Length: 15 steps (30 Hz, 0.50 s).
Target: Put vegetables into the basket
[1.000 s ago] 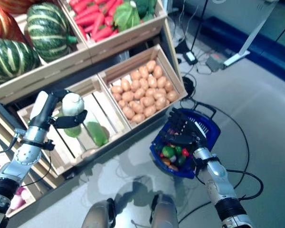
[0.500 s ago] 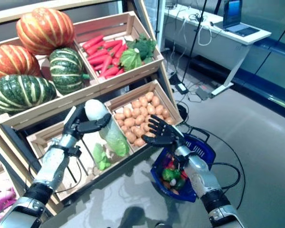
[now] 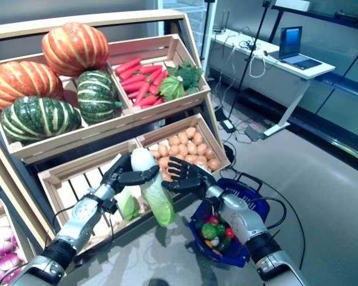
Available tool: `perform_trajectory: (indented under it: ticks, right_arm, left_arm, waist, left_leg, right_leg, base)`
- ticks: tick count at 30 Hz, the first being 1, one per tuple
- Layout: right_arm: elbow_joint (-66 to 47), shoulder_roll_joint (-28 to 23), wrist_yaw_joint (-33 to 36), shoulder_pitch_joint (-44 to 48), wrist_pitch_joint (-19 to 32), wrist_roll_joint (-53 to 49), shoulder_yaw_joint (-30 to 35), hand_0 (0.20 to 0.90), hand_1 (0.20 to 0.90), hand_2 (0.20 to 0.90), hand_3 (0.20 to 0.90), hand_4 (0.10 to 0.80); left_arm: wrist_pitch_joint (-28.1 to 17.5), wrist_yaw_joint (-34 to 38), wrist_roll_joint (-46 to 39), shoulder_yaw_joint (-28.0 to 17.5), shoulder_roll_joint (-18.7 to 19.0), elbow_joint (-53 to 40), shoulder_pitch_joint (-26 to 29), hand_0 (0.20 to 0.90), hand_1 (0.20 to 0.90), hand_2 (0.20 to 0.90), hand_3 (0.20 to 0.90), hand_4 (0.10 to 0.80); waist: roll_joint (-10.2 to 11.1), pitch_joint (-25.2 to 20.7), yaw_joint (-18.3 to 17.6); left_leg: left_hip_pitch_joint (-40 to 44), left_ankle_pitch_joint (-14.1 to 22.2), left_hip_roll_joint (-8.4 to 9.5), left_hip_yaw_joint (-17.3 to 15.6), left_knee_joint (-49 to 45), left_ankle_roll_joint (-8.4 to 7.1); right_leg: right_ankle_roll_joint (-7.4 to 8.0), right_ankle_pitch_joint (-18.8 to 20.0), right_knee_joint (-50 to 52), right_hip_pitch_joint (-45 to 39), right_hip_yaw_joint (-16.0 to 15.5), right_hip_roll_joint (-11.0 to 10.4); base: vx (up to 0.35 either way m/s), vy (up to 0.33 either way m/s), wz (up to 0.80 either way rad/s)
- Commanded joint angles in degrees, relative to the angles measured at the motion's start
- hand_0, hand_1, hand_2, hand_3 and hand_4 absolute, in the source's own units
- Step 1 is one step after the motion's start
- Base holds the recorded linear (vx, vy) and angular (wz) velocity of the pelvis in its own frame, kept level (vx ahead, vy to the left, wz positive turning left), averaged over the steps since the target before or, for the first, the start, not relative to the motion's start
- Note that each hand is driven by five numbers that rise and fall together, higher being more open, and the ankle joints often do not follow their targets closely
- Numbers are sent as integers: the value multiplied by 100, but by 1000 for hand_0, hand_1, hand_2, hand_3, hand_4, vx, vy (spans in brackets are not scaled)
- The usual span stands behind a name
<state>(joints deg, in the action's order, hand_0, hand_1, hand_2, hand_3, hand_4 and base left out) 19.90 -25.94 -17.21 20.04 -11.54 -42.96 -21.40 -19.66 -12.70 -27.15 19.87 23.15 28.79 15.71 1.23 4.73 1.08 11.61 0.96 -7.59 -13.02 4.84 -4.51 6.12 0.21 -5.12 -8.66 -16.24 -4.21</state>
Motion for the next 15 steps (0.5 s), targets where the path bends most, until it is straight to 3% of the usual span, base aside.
perform_trajectory:
  ticks: [1,8,15]
  right_arm:
    - [22,138,-784,875,-83,-200,-212,900,900,900,900,800]
    - [333,241,-2045,909,-1124,-1073,-354,900,900,900,900,800]
    - [596,107,-3117,897,-1628,-1164,-358,900,900,900,900,800]
  left_arm:
    - [-598,-160,-169,97,60,-461,597,300,300,300,300,400]
    - [-596,-291,-217,293,-28,-480,593,300,300,300,300,400]
    - [-660,-453,-311,315,86,-432,550,300,300,300,300,400]
  waist:
    - [162,-423,31]
    - [194,-467,110]
    - [217,-503,161]
  left_leg:
    - [-224,236,331,86,16,376]
    - [-137,277,327,167,16,364]
    - [-97,301,331,228,16,367]
  right_leg:
    - [-420,-267,12,-160,-83,-4]
    - [-425,-313,12,-281,-158,-9]
    - [-419,-332,12,-330,-188,-16]
  base:
    - [0,0,0]
    - [19,-2,2]
    - [2,0,1]
